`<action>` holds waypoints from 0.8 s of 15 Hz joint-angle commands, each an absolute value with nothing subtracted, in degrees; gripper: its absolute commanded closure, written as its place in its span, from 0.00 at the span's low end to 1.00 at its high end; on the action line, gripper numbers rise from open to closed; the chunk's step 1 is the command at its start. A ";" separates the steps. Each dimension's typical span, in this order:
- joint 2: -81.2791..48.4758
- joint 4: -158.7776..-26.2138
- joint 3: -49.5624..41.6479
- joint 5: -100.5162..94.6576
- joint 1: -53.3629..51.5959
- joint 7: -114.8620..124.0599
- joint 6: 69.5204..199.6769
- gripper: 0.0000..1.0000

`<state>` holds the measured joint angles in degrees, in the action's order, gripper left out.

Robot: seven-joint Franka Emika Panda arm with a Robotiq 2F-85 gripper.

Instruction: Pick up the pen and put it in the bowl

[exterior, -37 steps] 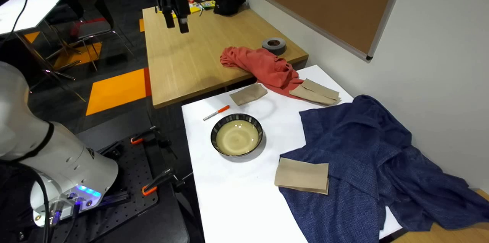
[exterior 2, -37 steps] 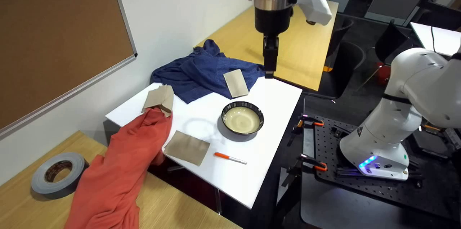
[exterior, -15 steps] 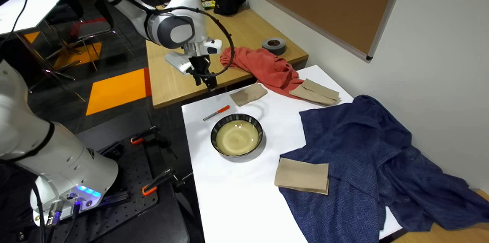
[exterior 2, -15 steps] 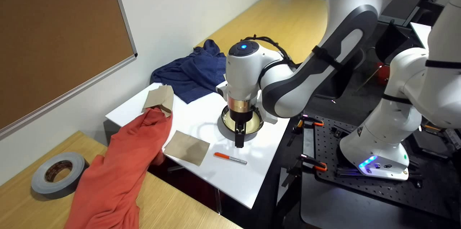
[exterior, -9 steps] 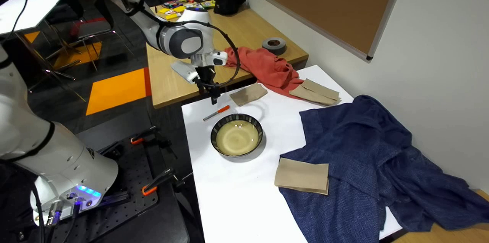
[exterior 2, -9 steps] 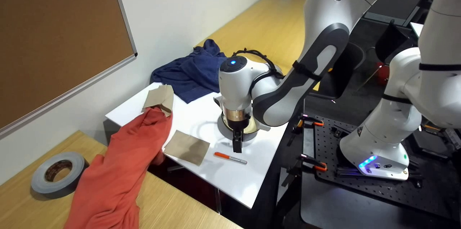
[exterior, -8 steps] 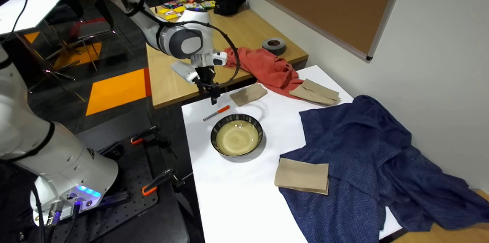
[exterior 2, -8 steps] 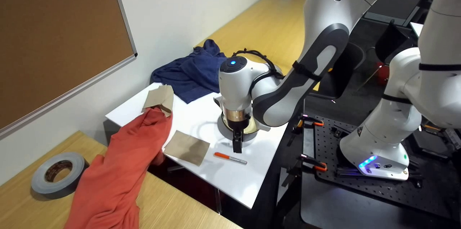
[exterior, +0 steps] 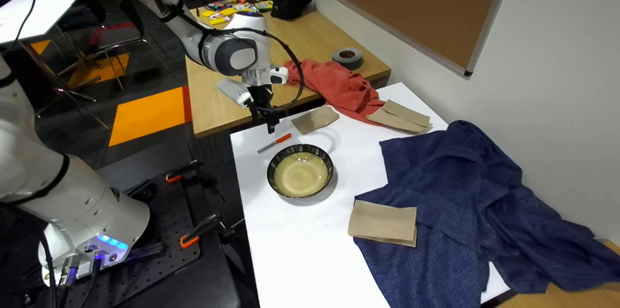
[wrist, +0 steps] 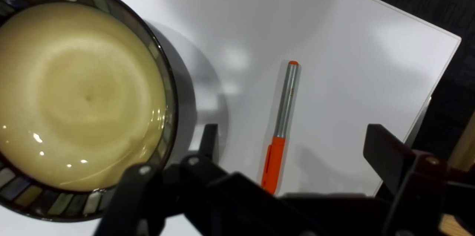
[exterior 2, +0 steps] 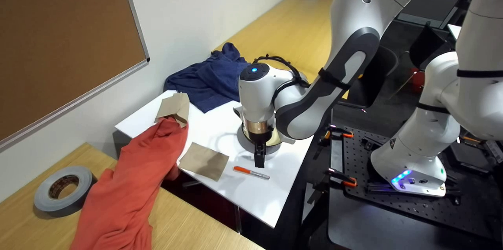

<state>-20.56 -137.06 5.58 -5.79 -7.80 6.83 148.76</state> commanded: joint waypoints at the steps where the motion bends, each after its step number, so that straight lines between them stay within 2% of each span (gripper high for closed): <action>1: -23.21 -137.15 4.38 -6.51 -9.18 7.62 153.81 0.00; 12: -33.48 -135.92 2.02 -4.97 -12.12 8.01 168.09 0.00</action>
<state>-31.51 -136.95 3.70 -5.62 -10.07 6.84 165.47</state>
